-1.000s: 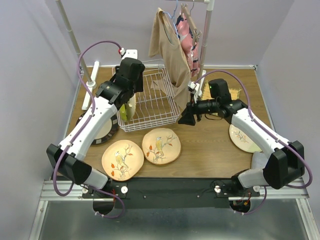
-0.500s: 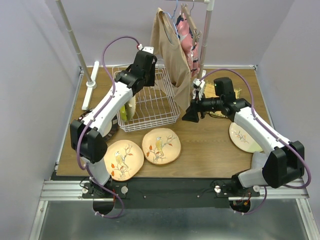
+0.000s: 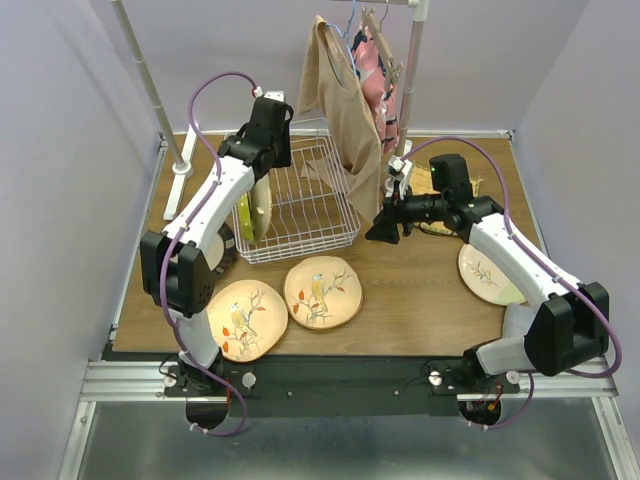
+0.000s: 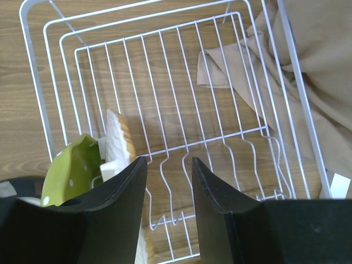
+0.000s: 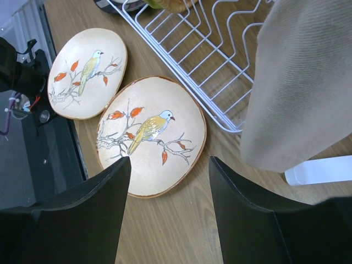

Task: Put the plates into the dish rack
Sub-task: Grab a plate with the right arm

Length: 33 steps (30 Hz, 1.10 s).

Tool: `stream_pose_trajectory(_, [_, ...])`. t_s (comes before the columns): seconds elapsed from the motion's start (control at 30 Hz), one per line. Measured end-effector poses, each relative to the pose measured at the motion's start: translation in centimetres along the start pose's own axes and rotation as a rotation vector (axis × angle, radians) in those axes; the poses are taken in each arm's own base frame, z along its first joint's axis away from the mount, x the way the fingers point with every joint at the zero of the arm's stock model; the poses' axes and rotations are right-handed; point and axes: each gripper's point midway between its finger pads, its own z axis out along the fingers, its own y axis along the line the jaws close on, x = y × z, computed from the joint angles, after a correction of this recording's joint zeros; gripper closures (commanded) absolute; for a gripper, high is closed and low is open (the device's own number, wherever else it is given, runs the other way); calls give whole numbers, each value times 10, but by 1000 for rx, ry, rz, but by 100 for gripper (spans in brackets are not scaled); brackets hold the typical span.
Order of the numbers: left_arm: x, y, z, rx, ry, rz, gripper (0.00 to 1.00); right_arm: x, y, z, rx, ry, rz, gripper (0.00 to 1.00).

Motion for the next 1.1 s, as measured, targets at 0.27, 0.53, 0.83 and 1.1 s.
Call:
stream_pose_trajectory(0.27, [15,25,9,-44,35,-12,53,0,0,0,0,1,1,33])
stream_pose_trajectory(0.53, [9,42,-6,-61,7,-35,52,0,0,0,0,1,1,33])
stream_pose_trajectory(0.83, [-8,50,-20,-49,-43,-56,50,0,0,0,-1,1,1,32])
stream_pose_trajectory(1.1, [-7,48,-20,-21,-35,-60,49,0,-2,-1,5,0,5,32])
